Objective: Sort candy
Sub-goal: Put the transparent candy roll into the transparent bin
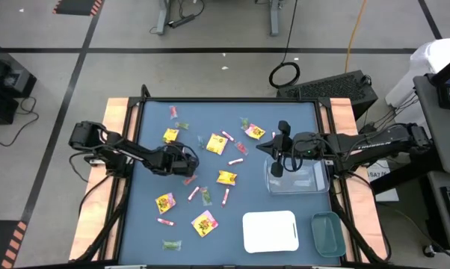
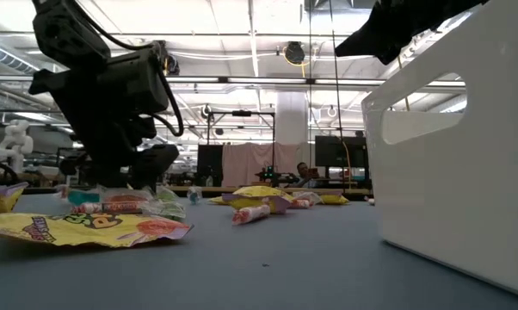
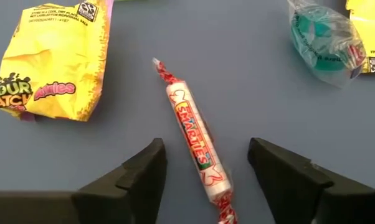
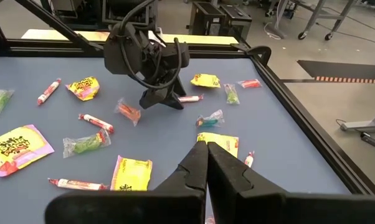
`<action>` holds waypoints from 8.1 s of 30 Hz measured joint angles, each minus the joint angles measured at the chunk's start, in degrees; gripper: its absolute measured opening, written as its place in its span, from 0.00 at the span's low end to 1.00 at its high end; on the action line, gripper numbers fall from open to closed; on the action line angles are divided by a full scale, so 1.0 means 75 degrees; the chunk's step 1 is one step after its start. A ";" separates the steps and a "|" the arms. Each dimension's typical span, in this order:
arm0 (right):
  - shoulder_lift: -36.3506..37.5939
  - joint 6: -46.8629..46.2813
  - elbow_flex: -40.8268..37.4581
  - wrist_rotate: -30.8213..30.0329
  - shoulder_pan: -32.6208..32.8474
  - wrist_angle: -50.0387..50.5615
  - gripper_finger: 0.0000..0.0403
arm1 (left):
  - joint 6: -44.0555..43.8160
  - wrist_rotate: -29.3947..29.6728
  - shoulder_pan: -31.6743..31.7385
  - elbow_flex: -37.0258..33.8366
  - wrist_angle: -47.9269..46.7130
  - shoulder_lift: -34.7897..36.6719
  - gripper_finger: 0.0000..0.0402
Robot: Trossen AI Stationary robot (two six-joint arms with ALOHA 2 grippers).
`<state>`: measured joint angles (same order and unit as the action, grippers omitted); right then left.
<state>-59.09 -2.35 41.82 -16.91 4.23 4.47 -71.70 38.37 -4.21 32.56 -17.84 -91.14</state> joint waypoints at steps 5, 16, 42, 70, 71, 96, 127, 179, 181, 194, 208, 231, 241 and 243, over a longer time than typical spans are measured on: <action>0.0000 0.0000 0.0000 0.0003 -0.0001 0.0003 0.00 | -0.0001 0.0128 0.0010 -0.0008 0.0037 -0.0013 0.37; 0.0000 -0.0067 0.0000 0.0006 0.0000 0.0003 0.00 | 0.1011 0.0122 0.0013 -0.0015 0.0280 -0.0013 0.10; -0.2145 -0.0354 0.0003 0.0102 0.0000 -0.2472 0.01 | 0.5475 -0.1466 -0.0117 0.0729 0.0340 0.2533 0.14; -0.4528 0.1083 0.1547 0.1131 0.0102 -0.3928 0.66 | 0.8998 -0.3941 -0.0372 0.0784 0.2991 0.3110 0.14; -0.4627 0.1124 0.1599 0.1201 0.0102 -0.3981 0.65 | 0.9064 -0.3944 -0.0375 0.0784 0.3018 0.3088 0.14; -0.5537 0.1209 0.2538 0.1466 0.0097 -0.3002 0.34 | 0.9221 -0.4089 -0.0413 0.0772 0.2836 0.2749 0.14; -0.5342 0.0832 0.2849 0.1472 0.0102 -0.1337 0.10 | 0.8800 -0.3828 -0.0825 0.0734 0.2675 0.2752 0.62; 0.0160 0.1133 -0.0778 0.0656 0.0950 -0.3283 0.11 | 0.8612 -0.2496 -0.2208 0.0729 0.2917 0.2752 0.64; 0.0160 0.1555 -0.0779 0.0656 0.0950 -0.3255 0.11 | 0.8612 -0.2468 -0.2208 0.0729 0.2917 0.2752 0.64; 0.0160 0.3871 -0.0784 0.0658 0.0950 -0.3252 0.11 | 0.8615 -0.2412 -0.2205 0.0729 0.2916 0.2752 0.64; 0.0160 0.3780 -0.0784 0.0658 0.0950 -0.3250 0.11 | 0.8615 -0.2247 -0.2205 0.0729 0.2918 0.2752 0.64; 0.0157 -0.0890 -0.0784 0.0667 0.0950 -0.3247 0.11 | 0.8615 -0.2247 -0.2205 0.0729 0.2916 0.2752 0.64; 0.0154 -0.2651 -0.0784 0.0706 0.0950 -0.3244 0.11 | 0.8600 -0.2247 -0.2205 0.0729 0.2919 0.2752 0.64; 0.0154 -0.2775 -0.0784 0.0763 0.0950 -0.3233 0.11 | 0.8600 -0.2247 -0.2205 0.0729 0.2919 0.2752 0.64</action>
<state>-57.93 -23.16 35.94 -11.18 11.35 -19.78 -7.20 21.52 -20.75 38.02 4.05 -70.50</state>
